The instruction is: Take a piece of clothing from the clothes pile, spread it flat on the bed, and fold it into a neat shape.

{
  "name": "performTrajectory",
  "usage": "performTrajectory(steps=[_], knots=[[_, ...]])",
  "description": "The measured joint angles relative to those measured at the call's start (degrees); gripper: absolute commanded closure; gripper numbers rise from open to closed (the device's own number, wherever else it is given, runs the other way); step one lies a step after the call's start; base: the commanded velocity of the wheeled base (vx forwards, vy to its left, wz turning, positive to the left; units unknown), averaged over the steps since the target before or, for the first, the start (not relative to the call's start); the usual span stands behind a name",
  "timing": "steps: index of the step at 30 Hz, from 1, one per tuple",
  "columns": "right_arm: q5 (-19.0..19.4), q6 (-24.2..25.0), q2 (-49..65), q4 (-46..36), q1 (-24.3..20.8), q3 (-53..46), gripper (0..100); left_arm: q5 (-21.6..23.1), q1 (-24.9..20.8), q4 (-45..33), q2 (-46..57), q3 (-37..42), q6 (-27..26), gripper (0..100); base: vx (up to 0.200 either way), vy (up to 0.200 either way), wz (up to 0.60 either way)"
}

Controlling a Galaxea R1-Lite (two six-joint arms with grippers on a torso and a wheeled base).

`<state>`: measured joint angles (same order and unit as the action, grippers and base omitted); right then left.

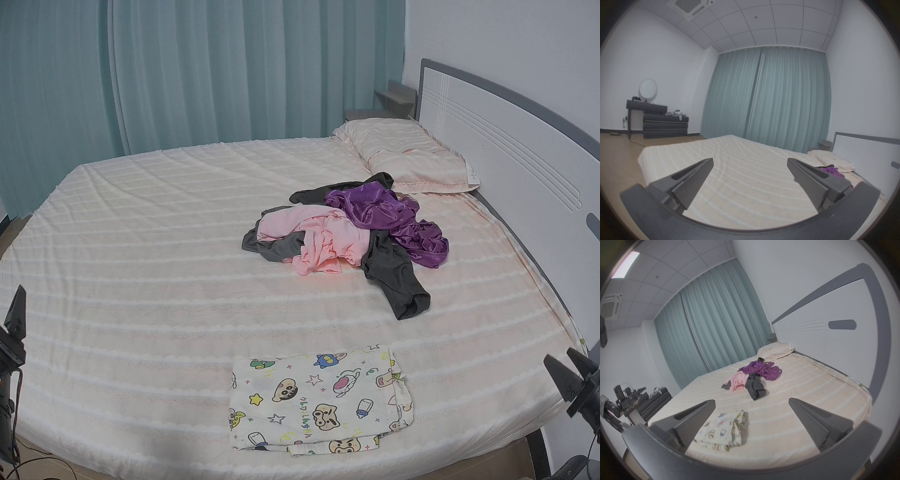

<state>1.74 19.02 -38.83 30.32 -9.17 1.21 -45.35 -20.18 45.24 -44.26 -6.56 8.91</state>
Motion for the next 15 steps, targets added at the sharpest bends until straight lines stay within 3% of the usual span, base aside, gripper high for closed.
performTrajectory(steps=[5,15], knots=[[-0.38,-2.66,11.79,-10.51,1.76,-0.16,0,-0.57,4.74,-3.52,8.41,3.06,-4.13,0,0.0,0.0,0.0],[0.71,-6.66,29.33,-27.7,6.61,-0.22,0,1.94,17.07,-19.85,27.49,5.44,-8.53,0,0.0,0.0,0.0]])
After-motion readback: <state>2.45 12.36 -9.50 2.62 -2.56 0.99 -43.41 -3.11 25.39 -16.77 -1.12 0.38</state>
